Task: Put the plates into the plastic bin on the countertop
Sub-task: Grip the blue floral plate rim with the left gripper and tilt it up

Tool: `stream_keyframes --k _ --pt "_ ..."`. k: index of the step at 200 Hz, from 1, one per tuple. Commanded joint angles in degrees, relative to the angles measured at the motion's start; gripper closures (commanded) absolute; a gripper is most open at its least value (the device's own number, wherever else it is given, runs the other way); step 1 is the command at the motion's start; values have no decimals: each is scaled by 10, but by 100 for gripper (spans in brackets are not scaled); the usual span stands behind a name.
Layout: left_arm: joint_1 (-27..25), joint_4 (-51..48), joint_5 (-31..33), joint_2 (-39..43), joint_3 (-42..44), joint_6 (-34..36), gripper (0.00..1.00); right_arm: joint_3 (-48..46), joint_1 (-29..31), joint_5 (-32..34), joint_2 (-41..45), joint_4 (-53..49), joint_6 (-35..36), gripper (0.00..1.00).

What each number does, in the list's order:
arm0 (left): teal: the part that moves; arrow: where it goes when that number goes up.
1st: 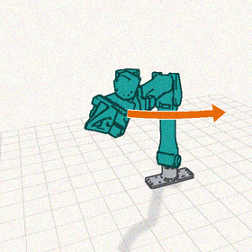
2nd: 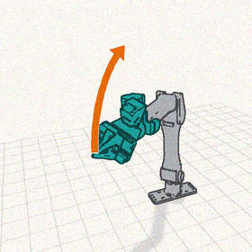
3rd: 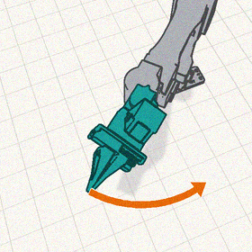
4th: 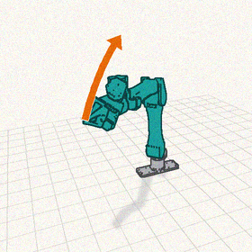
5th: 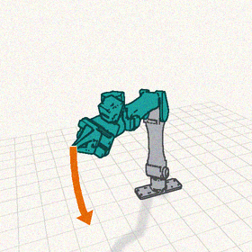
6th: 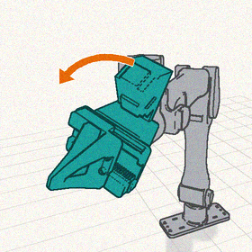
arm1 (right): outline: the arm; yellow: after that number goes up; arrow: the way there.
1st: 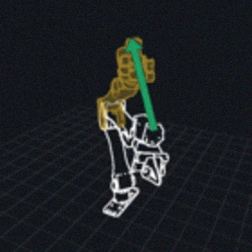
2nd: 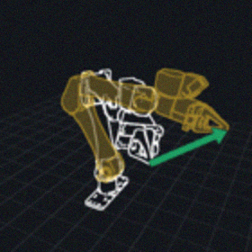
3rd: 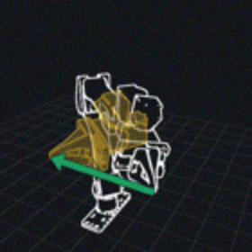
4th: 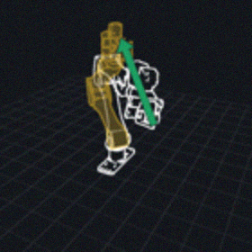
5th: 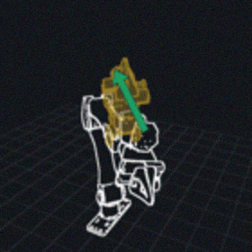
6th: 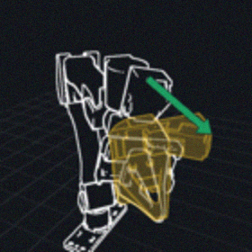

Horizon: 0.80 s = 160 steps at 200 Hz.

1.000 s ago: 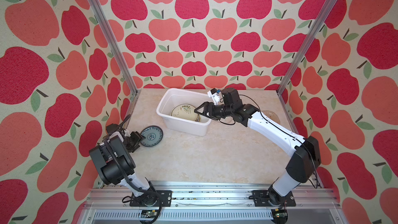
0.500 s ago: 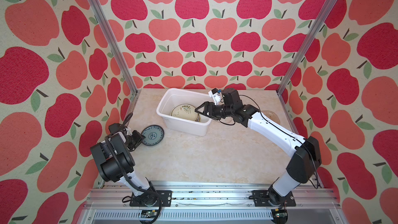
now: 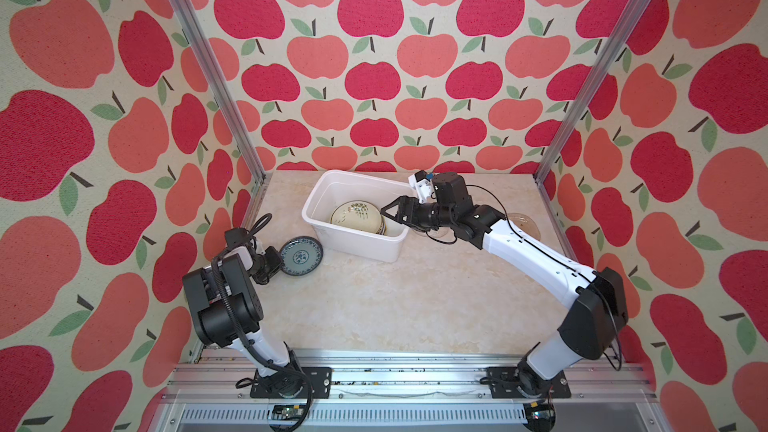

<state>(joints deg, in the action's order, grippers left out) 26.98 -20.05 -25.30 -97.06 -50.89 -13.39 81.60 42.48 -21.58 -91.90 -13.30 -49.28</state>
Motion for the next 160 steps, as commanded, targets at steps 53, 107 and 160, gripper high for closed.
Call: stream_keyframes --k 53,107,160 --pt "-9 -67 31 63 27 -27 98 -25 -9 21 45 16 -18 22" --pt "-9 -72 58 200 88 -109 100 -29 -1 40 62 2 -32 22" --pt "-10 -83 79 338 145 -220 100 -17 28 63 64 -24 -40 22"
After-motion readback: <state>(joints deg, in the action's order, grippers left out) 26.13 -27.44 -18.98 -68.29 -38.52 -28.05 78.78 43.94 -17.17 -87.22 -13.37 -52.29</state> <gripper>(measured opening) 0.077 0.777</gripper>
